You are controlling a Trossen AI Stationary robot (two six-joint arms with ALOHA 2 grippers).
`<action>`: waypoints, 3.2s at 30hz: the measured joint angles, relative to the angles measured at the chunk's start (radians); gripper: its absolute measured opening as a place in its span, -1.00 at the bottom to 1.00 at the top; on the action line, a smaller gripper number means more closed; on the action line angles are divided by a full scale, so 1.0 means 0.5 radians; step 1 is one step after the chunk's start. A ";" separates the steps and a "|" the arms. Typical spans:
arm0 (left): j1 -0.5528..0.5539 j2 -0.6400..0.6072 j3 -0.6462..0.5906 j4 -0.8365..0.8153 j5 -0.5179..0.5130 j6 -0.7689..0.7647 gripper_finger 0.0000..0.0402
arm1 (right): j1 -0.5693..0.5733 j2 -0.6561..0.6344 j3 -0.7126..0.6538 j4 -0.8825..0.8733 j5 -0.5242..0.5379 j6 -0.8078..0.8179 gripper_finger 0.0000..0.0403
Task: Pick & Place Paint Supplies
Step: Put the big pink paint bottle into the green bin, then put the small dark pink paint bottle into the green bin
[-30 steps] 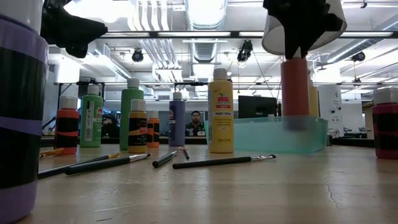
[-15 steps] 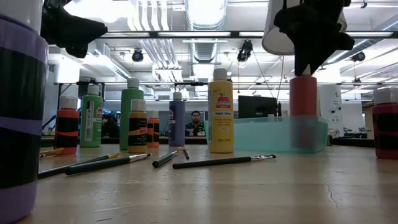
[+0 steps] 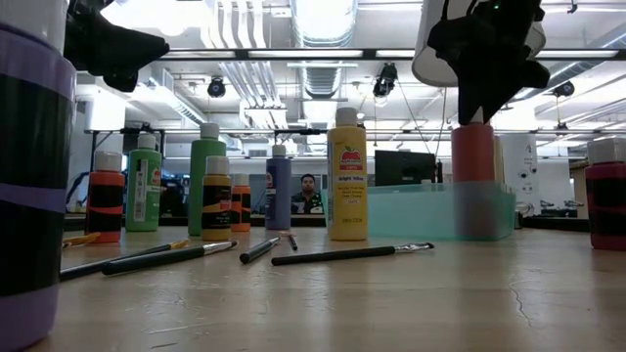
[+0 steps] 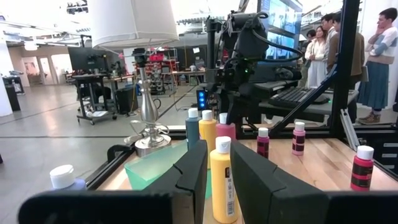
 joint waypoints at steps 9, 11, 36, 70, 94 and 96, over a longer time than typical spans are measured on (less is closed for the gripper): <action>0.001 0.000 0.000 0.001 0.001 -0.001 -0.62 | -0.004 0.001 0.046 -0.019 -0.055 -0.012 0.12; 0.000 0.000 0.000 0.001 0.000 -0.001 -0.62 | -0.004 0.001 0.090 -0.050 -0.056 -0.013 0.16; 0.000 -0.001 0.000 0.008 0.001 -0.015 -0.62 | -0.003 0.004 0.777 -0.197 0.005 -0.287 -0.01; 0.001 0.000 0.000 0.004 0.001 -0.016 -0.62 | -0.003 0.003 0.825 1.666 0.046 -1.916 -0.17; 0.000 0.000 0.000 0.002 0.001 -0.016 -0.62 | -0.017 -0.172 1.125 0.823 0.258 -2.479 -0.52; 0.000 0.000 0.000 0.003 0.001 -0.016 -0.62 | -0.017 -0.172 1.261 0.519 0.250 -2.367 -0.52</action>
